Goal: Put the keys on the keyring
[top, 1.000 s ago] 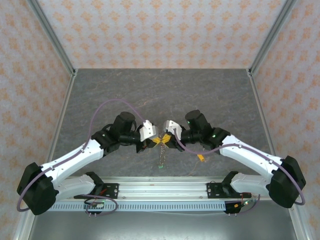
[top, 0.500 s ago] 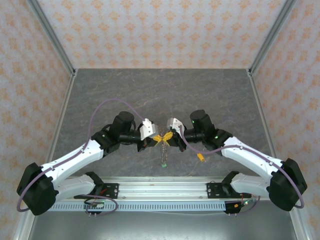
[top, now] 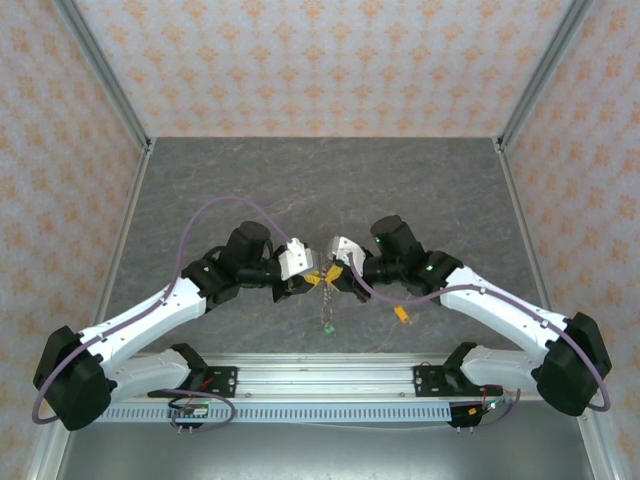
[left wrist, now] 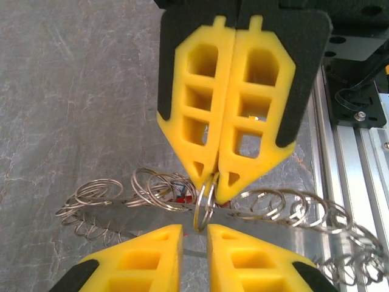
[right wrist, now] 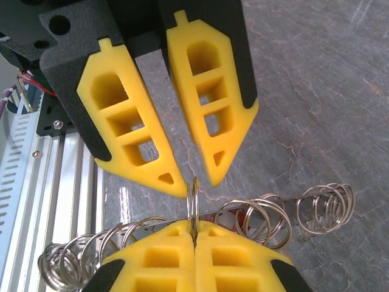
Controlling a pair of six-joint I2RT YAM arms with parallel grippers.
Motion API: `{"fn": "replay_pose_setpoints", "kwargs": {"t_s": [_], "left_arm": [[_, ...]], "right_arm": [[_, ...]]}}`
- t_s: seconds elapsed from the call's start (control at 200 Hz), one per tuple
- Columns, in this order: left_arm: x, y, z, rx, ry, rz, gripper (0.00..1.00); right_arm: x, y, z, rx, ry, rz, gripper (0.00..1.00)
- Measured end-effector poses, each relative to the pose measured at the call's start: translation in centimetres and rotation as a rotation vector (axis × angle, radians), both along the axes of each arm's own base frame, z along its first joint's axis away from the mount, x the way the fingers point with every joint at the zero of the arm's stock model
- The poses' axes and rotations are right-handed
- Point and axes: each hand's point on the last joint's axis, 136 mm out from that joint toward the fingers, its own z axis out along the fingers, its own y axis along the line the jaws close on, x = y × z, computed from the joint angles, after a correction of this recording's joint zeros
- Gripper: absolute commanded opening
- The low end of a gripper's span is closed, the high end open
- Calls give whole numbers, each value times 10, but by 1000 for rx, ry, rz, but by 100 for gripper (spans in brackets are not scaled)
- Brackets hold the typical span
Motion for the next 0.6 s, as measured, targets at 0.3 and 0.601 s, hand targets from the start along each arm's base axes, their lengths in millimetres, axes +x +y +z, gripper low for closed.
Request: {"fn": "replay_pose_setpoints", "kwargs": {"t_s": [0.3, 0.601], "left_arm": [[-3, -2, 0, 0, 1, -11, 20], [0, -4, 4, 2, 0, -14, 19]], "right_arm": [[-2, 1, -6, -27, 4, 6, 0], [-4, 2, -6, -27, -1, 13, 0]]}}
